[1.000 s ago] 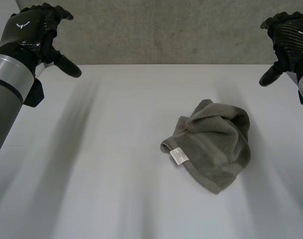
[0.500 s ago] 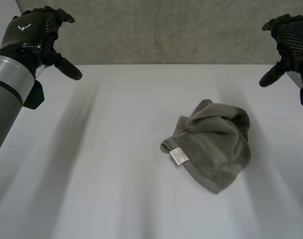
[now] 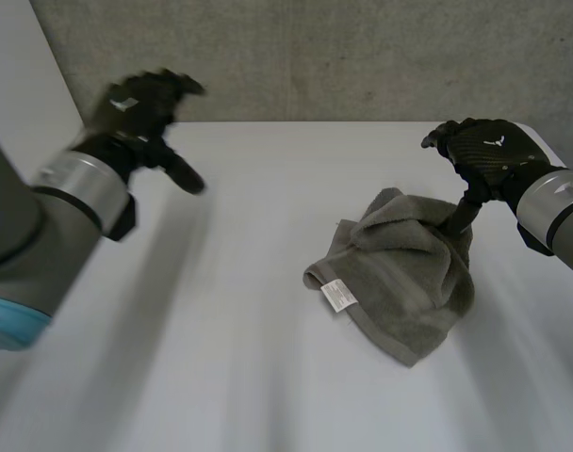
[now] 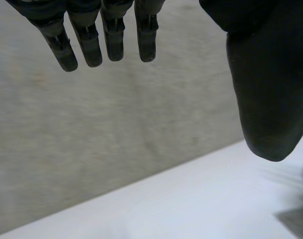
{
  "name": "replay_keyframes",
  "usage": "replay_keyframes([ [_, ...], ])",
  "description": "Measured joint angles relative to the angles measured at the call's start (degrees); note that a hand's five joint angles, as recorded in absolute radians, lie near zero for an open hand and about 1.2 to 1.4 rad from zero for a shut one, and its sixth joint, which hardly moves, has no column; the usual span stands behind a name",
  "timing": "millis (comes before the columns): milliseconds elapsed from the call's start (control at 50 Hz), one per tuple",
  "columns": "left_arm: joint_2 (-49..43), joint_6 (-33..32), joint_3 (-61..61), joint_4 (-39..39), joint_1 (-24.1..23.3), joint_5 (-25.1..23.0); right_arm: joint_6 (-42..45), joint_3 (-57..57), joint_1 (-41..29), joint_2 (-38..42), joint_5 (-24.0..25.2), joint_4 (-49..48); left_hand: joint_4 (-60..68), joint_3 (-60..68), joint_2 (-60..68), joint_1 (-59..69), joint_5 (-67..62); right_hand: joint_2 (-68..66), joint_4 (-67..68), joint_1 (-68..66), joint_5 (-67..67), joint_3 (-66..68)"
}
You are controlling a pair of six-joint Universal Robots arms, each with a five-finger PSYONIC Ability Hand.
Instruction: Fold the towel.
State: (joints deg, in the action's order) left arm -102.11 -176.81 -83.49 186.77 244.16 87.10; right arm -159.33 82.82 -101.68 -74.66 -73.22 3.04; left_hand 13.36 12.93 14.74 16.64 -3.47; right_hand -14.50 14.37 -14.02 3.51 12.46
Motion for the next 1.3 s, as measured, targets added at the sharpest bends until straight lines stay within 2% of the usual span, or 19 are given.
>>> replay_keyframes([
  [200, -11.44, -1.82, 3.19, 3.90, -6.61, -5.92, 0.11, 1.33, 0.19, 1.23, -0.06, -0.50, 0.00, 0.00, 0.00, 0.00, 0.00, 0.00, 0.00, 0.00, 0.00, 0.00],
  [440, -29.76, -13.80, 15.01, 3.32, -11.47, -16.49, 0.17, 1.59, 2.08, 2.18, 0.07, -0.62, 0.00, 0.00, 0.00, 0.00, -0.01, 0.00, 0.00, 0.00, 0.00, 0.00],
  [540, -34.42, -17.16, 18.27, 3.03, -12.59, -17.47, 0.22, 1.66, 2.22, 2.62, 0.03, -0.65, 0.00, 0.00, 0.00, 0.00, -0.15, 0.00, 0.00, 0.00, 0.00, 0.00],
  [700, -39.44, -18.39, 22.10, 2.44, -14.02, -17.41, 0.32, 1.71, 2.21, 3.50, 0.00, -0.70, 0.00, 0.00, 0.16, 0.00, -1.08, 0.00, 0.00, 0.00, 0.00, 0.00],
  [760, -40.71, -18.34, 23.27, 2.23, -14.32, -17.34, 0.33, 1.72, 2.20, 3.82, 0.00, -0.76, 0.00, 0.00, 3.79, 1.91, -5.64, 0.00, 0.00, 0.00, 0.00, 0.00],
  [780, -41.14, -18.31, 23.77, 2.14, -14.44, -17.32, 0.34, 1.73, 2.19, 3.93, 0.00, -0.79, 0.00, 0.00, 7.70, 6.14, -9.52, 0.00, 0.00, 0.00, 0.00, 0.00],
  [840, -42.06, -18.23, 24.73, 1.86, -14.72, -17.30, 0.35, 1.73, 2.19, 4.18, 0.00, -0.82, 0.00, 0.00, 24.35, 22.11, -24.60, 0.00, 0.00, 0.00, 0.00, 0.00],
  [880, -42.50, -18.19, 25.36, 1.71, -14.91, -17.29, 0.37, 1.73, 2.19, 4.33, 0.00, -0.84, 0.00, 0.00, 40.46, 37.15, -40.57, 0.00, 0.00, 0.00, 0.00, 0.00],
  [900, -42.58, -18.19, 25.46, 1.68, -14.94, -17.30, 0.39, 1.74, 2.19, 4.36, 0.01, -0.84, 0.00, 0.00, 42.37, 38.95, -43.11, 0.00, 0.00, 0.00, 0.00, 0.00],
  [960, -42.91, -18.16, 25.95, 1.56, -15.10, -17.27, 0.53, 1.75, 2.18, 4.49, 0.00, -0.84, 0.00, 0.00, 59.60, 56.17, -61.04, 0.00, 0.00, 0.00, 0.00, 0.00],
  [1140, -40.06, -18.05, 25.11, 1.43, -14.86, -16.37, 1.03, 2.04, 2.19, 4.49, -0.05, -0.82, 0.00, 0.00, 60.70, 58.17, -63.48, 0.00, 0.00, 0.00, 0.00, 0.00],
  [1300, -31.12, -18.09, 19.69, 1.15, -12.90, -15.60, 1.01, 2.31, 1.93, 4.31, -0.06, -0.75, 0.00, 0.00, 60.70, 58.17, -63.51, 0.00, 0.00, 0.00, 0.00, 0.00],
])
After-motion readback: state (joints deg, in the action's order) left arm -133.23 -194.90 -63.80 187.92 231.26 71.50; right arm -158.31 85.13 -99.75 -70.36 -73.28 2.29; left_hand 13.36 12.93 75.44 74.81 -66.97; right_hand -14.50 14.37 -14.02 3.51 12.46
